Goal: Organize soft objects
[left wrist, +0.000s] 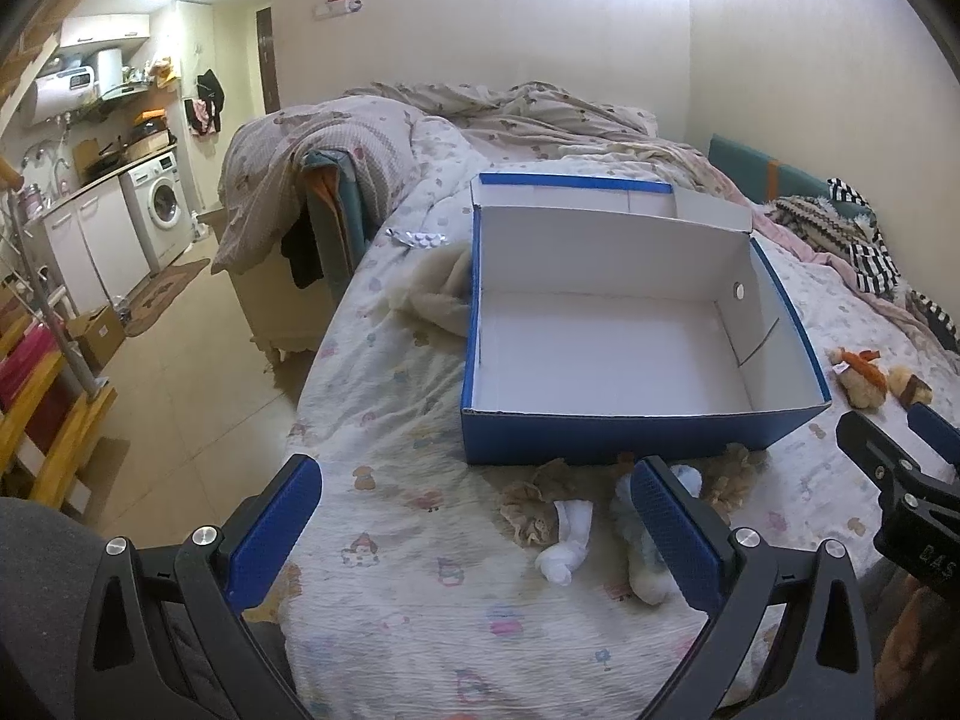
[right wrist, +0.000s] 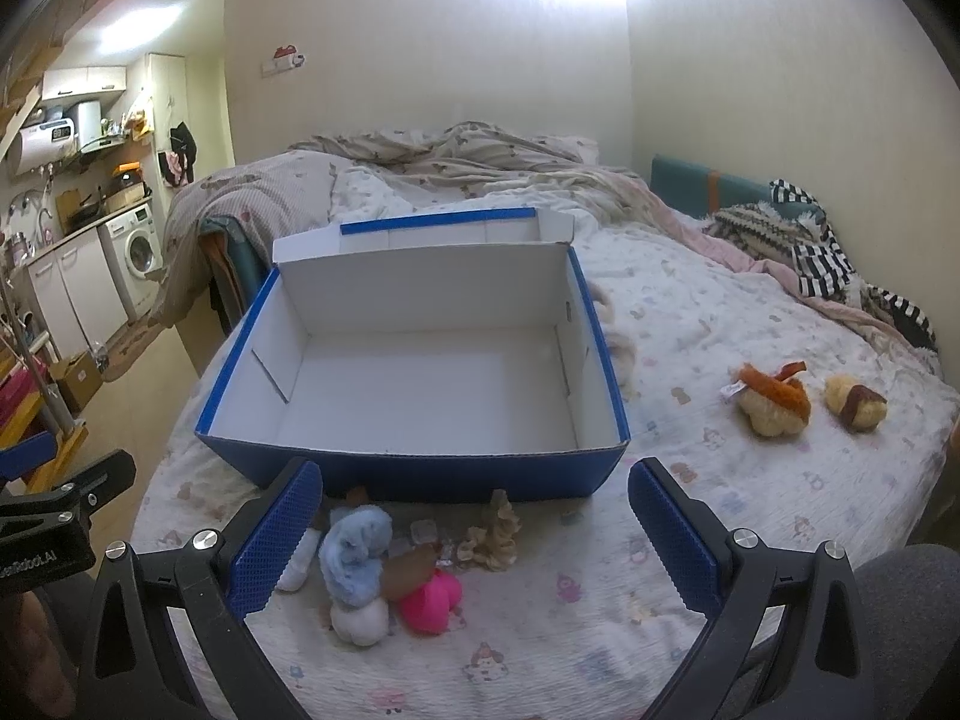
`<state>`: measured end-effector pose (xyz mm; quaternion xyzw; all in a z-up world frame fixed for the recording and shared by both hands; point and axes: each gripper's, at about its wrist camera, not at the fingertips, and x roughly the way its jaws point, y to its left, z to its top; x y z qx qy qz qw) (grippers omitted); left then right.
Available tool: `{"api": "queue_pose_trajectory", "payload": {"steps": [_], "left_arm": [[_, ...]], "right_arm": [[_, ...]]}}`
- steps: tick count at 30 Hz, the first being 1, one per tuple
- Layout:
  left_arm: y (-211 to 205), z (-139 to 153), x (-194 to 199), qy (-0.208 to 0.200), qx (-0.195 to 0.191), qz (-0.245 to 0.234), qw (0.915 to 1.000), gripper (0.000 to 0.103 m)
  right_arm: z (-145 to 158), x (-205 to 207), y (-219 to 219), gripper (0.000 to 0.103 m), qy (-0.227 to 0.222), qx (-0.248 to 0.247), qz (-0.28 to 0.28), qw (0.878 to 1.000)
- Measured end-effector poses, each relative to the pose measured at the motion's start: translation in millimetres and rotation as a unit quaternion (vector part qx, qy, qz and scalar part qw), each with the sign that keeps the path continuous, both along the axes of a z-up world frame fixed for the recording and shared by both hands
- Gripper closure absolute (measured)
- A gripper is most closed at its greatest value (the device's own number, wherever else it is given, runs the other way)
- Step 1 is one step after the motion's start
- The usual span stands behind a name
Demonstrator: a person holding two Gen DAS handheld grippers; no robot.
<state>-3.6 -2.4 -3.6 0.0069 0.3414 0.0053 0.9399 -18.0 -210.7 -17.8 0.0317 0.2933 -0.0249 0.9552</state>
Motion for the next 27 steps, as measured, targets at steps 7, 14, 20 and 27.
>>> {"api": "queue_pose_trajectory", "payload": {"steps": [7, 14, 20, 27], "left_arm": [[1.1, -0.9, -1.6, -0.001, 0.0, -0.002, 1.0, 0.0], [-1.3, -0.6, -1.1, 0.0, 0.001, -0.002, 1.0, 0.0], [-1.3, -0.1, -1.0, -0.001, 0.003, -0.002, 1.0, 0.0], [-1.5, -0.6, -1.6, -0.003, 0.004, -0.002, 1.0, 0.0]], "right_arm": [[-0.1, 0.1, -0.2, 0.0, 0.0, 0.002, 0.0, 1.0], [-0.1, 0.2, -0.6, 0.0, 0.0, 0.002, 0.001, 1.0], [0.3, -0.1, -0.6, 0.0, 0.0, 0.002, 0.0, 1.0], [0.6, -0.2, -0.7, 0.0, 0.0, 0.002, 0.0, 1.0]]}}
